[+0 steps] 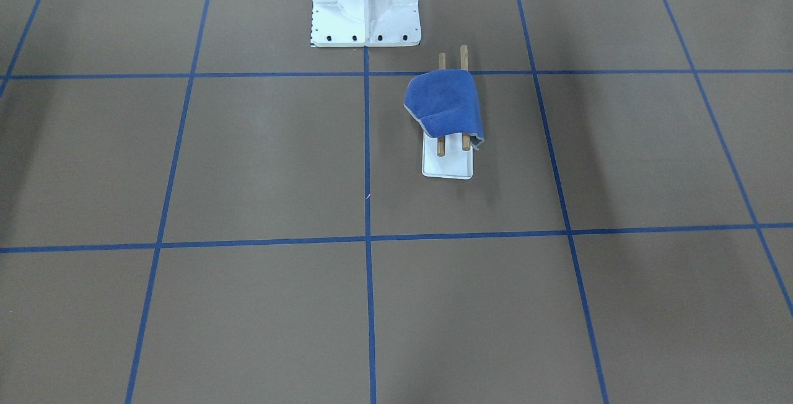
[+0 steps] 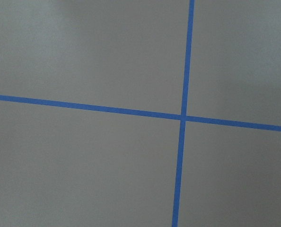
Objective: Hang towel on rack
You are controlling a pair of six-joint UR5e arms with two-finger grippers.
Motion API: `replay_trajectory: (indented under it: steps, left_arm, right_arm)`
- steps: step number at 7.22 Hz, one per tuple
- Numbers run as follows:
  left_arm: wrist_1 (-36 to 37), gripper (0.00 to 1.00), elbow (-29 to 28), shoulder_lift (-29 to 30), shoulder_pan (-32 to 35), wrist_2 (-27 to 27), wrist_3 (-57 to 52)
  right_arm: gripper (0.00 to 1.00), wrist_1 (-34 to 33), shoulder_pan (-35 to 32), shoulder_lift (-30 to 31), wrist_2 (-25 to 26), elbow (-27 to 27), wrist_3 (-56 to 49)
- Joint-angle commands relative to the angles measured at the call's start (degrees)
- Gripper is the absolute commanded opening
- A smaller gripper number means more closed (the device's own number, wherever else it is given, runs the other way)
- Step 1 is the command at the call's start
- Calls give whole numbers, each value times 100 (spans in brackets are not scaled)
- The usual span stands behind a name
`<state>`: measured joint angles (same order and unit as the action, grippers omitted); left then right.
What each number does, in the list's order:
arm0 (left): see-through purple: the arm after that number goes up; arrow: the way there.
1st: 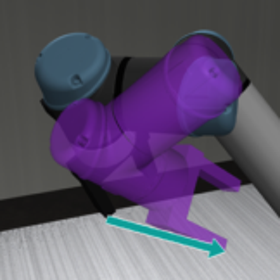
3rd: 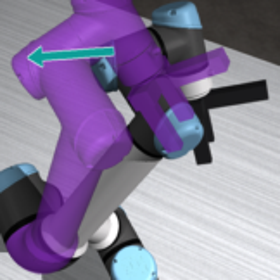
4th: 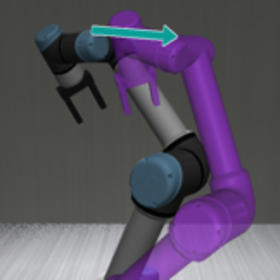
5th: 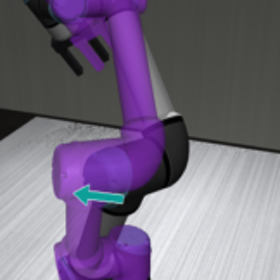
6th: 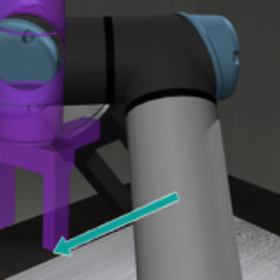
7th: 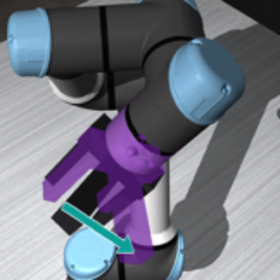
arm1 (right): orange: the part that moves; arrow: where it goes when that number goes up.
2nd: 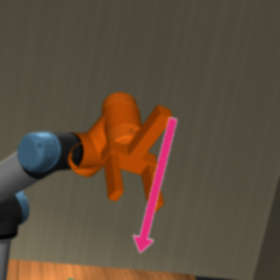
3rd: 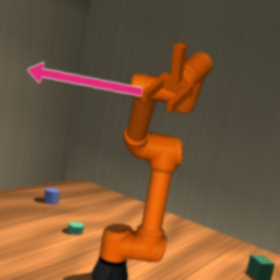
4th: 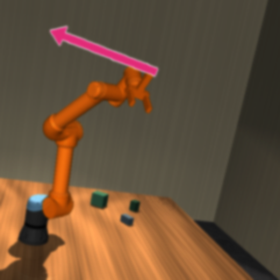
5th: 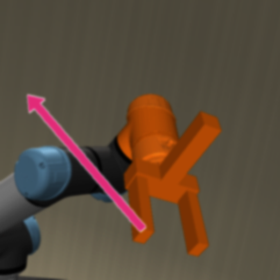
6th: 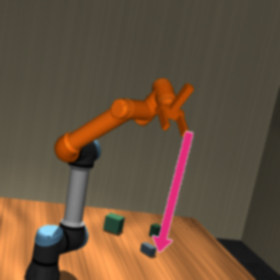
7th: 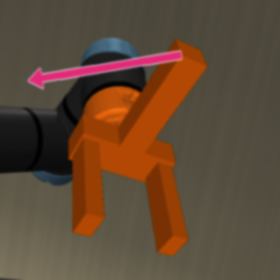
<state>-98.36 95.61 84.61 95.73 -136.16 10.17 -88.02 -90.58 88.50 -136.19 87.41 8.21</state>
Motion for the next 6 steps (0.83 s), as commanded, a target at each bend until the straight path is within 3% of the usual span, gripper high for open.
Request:
replay_trajectory:
  steps: [1,6]
  left_arm:
    - [1,98,-43,-40,-36,1,29]
    - [1,98,-95,-32,-54,1,38]
  right_arm:
    - [100,-31,-4,10,-30,39,5]
    - [100,-48,-4,10,-65,48,5]
